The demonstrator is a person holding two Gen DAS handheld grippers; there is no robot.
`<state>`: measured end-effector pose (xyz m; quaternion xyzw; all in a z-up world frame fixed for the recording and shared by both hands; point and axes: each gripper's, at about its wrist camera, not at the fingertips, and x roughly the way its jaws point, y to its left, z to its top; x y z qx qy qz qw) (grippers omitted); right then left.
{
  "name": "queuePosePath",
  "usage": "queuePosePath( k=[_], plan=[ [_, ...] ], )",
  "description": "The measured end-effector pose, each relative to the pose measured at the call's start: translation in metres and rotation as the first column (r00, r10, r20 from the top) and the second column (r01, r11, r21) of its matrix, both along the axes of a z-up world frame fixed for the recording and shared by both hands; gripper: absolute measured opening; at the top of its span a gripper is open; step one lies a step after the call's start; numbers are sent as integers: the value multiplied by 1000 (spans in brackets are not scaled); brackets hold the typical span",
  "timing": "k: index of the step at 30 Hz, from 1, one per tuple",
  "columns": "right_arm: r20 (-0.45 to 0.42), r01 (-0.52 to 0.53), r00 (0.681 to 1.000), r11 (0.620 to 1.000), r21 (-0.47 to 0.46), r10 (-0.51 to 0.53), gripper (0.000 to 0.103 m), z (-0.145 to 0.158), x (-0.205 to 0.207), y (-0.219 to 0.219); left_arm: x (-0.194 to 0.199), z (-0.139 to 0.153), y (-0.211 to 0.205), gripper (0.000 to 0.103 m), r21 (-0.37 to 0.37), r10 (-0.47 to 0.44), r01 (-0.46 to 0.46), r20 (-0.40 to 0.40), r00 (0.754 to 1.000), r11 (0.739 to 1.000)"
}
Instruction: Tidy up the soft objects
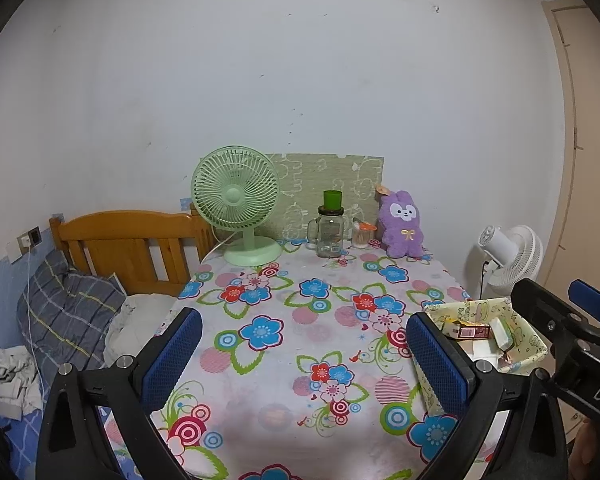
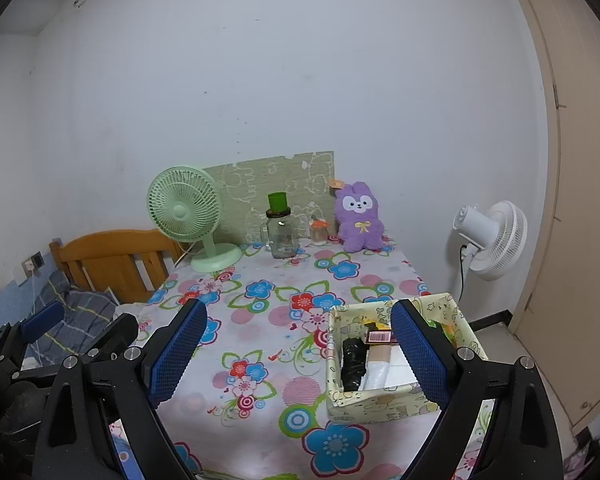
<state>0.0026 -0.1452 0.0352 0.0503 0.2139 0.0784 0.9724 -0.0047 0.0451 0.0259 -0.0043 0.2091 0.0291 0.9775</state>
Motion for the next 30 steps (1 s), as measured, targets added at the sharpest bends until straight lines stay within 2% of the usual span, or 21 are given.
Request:
queuePosePath(
  k=[30],
  plan=[
    [-23,16,1000,1000,5,-16,95,-7,6,-1,5,-6,1,103,-9,9,-9,-11,1000,1000]
  ],
)
